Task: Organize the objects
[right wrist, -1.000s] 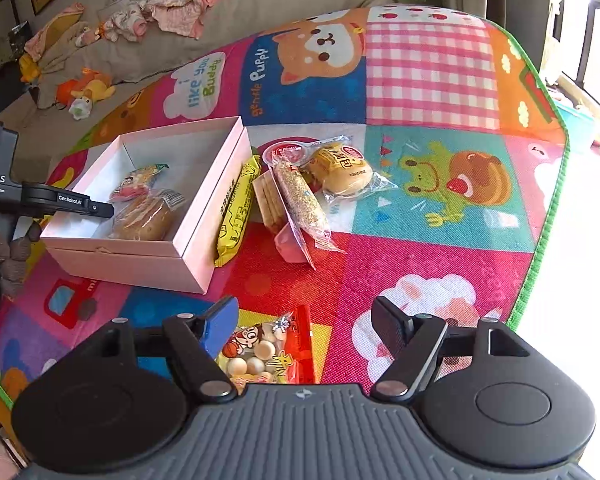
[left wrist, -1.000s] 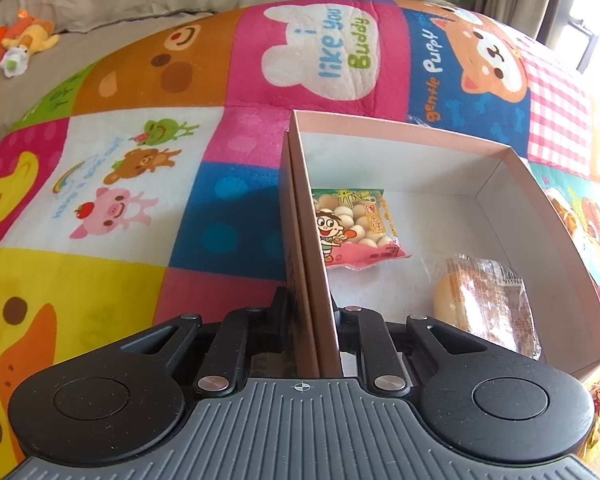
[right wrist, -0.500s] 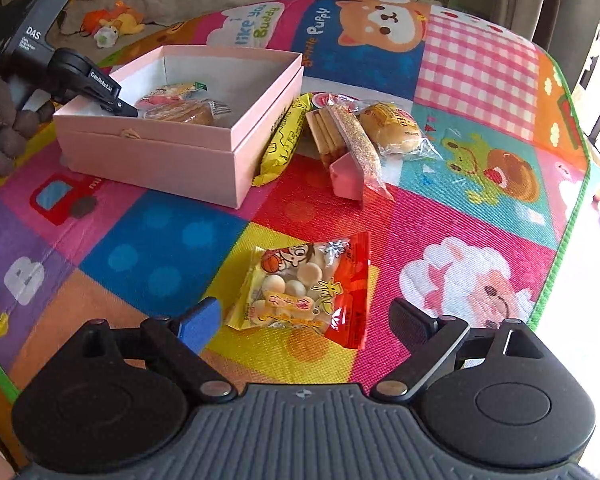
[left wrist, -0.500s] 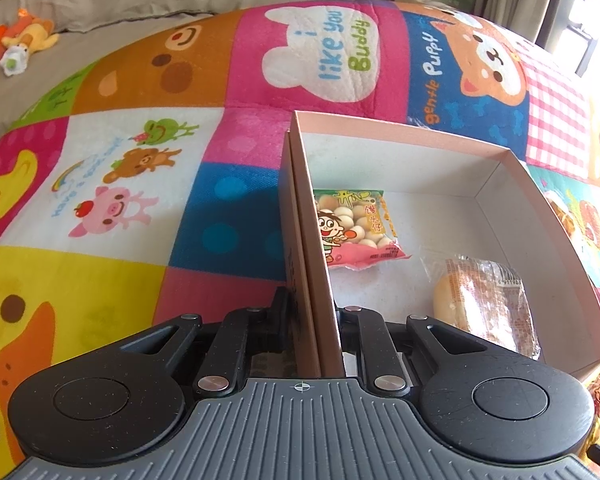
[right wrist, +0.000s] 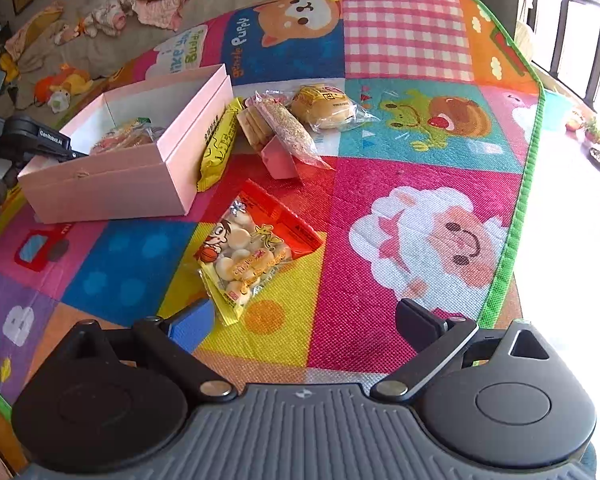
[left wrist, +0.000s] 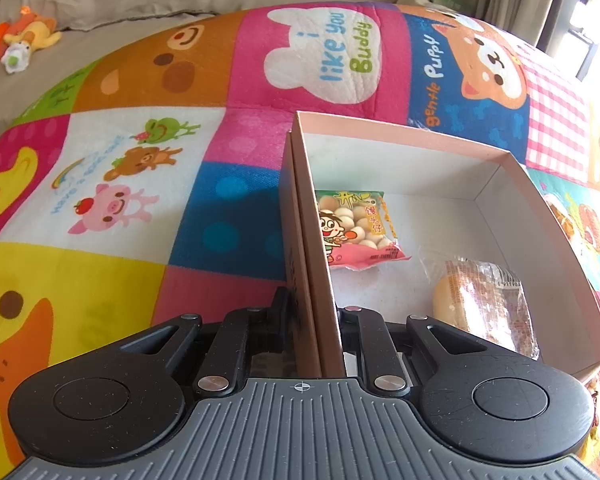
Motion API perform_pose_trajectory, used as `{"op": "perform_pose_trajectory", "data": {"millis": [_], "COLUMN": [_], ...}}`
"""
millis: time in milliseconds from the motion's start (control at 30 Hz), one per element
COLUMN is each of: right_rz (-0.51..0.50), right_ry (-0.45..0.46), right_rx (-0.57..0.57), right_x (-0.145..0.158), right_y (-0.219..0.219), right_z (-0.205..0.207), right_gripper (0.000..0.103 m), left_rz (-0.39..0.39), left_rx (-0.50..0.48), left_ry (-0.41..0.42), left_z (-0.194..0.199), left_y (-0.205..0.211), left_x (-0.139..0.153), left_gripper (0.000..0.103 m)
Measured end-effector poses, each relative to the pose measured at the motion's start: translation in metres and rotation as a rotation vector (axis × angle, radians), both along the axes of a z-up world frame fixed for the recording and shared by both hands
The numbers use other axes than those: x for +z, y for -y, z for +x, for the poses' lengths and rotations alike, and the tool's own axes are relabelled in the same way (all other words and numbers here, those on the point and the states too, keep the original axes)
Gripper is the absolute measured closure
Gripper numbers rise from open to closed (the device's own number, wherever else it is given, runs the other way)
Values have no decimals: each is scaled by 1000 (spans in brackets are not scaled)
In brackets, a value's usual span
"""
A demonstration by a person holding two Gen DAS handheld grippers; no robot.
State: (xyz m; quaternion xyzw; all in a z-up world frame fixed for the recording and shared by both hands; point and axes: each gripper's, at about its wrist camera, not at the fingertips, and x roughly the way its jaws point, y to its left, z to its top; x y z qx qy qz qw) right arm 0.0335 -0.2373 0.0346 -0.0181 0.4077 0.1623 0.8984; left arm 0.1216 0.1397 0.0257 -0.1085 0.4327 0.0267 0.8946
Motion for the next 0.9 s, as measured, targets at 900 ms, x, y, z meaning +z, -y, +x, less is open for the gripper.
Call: {"op": "perform_pose_trajectory", "data": {"millis": [900], "right_rz": [-19], "right_ry": [7], "right_rx": [48], "right_x": [-6], "right_y": [-49], "right_z": [32], "right_gripper": [33], "left_rz": [12], "left_rx": [2], "left_ry": [-10], "left_z": [1], "left_y": [3], "left_x": [1], "left_gripper": [86]}}
